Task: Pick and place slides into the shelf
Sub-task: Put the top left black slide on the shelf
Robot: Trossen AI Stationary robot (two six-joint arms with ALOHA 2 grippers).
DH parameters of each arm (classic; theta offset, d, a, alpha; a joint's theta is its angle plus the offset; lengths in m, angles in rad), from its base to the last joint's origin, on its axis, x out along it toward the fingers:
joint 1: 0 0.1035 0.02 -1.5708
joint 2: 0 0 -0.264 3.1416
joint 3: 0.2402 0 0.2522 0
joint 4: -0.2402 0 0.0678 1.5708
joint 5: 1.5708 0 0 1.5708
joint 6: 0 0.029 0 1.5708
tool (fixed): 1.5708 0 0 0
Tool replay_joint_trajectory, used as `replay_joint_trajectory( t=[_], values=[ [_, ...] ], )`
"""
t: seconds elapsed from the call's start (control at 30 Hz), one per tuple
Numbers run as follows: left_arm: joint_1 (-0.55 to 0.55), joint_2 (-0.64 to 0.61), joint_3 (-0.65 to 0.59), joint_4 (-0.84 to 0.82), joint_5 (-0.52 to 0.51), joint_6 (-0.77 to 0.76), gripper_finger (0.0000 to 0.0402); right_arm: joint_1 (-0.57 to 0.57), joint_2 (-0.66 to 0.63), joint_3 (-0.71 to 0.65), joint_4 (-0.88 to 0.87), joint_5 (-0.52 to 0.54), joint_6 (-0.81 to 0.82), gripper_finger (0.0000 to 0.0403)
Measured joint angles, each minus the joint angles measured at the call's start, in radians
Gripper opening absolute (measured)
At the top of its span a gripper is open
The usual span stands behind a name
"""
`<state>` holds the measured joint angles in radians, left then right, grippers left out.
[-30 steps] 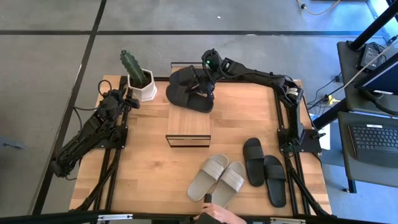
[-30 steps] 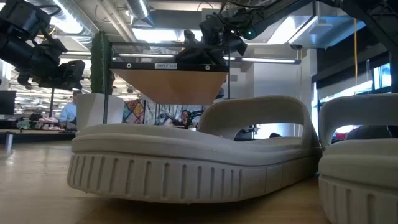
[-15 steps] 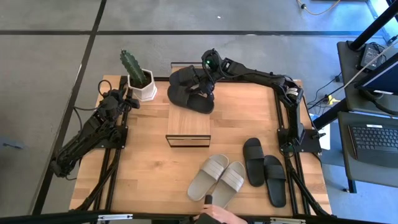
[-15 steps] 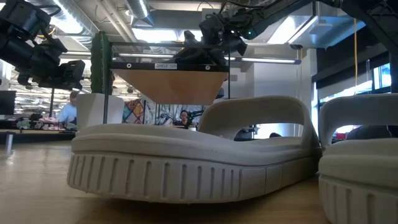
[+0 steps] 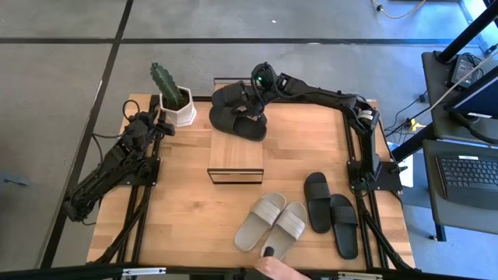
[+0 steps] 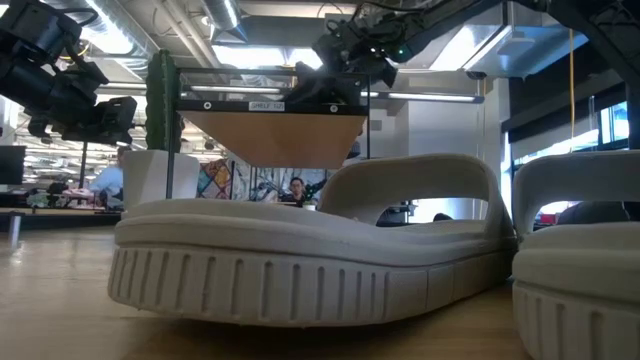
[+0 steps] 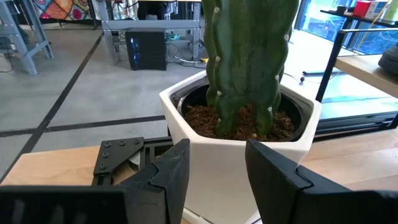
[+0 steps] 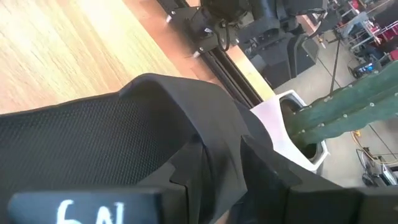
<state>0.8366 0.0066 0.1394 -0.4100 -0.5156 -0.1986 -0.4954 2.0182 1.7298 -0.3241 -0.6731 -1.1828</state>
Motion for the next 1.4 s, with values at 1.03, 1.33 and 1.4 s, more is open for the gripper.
replay_joint_trajectory(
  t=[1.03, 1.33, 1.4],
  values=[
    [0.0, 0.0, 0.0, 0.0, 0.0, 0.0, 0.0147, 0.018, -0.002, 0.077, -0.213, 0.098, 0.087, 0.0107],
    [0.0, 0.0, 0.0, 0.0, 0.0, 0.0, 0.0147, 0.024, -0.002, 0.122, -0.313, 0.1, 0.087, 0.0107],
    [0.0, 0.0, 0.0, 0.0, 0.0, 0.0, 0.0147, 0.024, -0.002, 0.122, -0.316, 0.1, 0.087, 0.0107]
  ],
)
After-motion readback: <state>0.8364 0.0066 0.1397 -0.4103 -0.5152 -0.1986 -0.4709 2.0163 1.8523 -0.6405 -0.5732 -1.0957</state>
